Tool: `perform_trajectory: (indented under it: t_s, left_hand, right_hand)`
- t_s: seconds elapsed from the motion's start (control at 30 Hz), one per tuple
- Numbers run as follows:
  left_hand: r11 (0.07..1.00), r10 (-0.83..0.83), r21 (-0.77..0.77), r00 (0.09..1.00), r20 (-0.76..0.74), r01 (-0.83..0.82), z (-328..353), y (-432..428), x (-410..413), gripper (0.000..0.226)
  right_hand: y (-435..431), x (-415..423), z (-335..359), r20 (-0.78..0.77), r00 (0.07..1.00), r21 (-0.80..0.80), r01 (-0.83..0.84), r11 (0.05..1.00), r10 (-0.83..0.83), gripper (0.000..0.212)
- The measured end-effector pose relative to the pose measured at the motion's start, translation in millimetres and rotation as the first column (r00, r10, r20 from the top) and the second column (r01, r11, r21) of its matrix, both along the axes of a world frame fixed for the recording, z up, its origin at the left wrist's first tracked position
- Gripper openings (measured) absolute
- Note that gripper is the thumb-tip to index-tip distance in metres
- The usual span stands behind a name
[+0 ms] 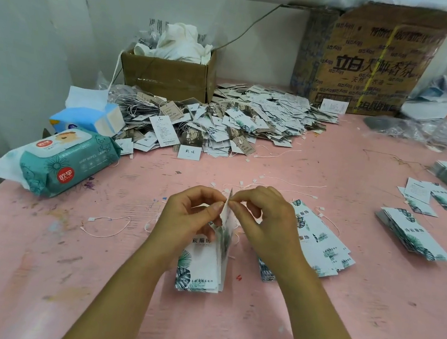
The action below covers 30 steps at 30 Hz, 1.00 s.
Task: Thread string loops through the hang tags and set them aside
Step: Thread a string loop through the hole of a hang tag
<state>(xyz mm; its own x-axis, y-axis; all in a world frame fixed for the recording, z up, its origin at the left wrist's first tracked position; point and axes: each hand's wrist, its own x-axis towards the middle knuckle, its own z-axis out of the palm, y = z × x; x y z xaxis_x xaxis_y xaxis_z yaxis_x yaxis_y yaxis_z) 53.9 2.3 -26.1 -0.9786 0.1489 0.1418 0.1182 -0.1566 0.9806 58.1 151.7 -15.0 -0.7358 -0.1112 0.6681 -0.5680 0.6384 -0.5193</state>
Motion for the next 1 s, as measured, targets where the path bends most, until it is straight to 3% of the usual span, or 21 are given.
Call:
perform_trajectory:
  t_s: [0.23, 0.5, 0.73, 0.87, 1.0]
  left_hand:
    - [0.998, -0.014, -0.056, 1.000, -0.003, 0.014, 2.1, -0.4, 1.8, 0.015]
    - [0.950, -0.040, -0.310, 0.999, 0.023, 0.045, 2.6, -0.4, 3.6, 0.016]
    - [0.915, 0.004, -0.403, 1.000, 0.003, -0.003, 1.5, -0.8, 1.7, 0.020]
    - [0.964, 0.076, -0.256, 0.997, -0.017, -0.078, 4.3, -2.4, 0.1, 0.018]
    - [0.985, 0.050, 0.159, 0.991, 0.123, -0.069, 7.2, -8.0, -3.9, 0.019]
  right_hand:
    - [-1.6, -2.1, -2.2, 0.006, 1.000, 0.010, -0.025, 1.000, 0.025, 0.010]
    - [-3.3, 1.5, -4.0, 0.118, 0.990, 0.071, -0.084, 0.994, 0.075, 0.021]
    - [2.3, 1.3, -2.9, 0.156, 0.985, 0.106, -0.092, 0.990, 0.075, 0.009]
    - [3.4, 0.9, -3.8, 0.166, 0.982, 0.107, -0.109, 0.988, 0.090, 0.009]
    - [4.6, -1.0, -5.3, 0.208, 0.975, 0.015, -0.083, 0.996, 0.078, 0.012]
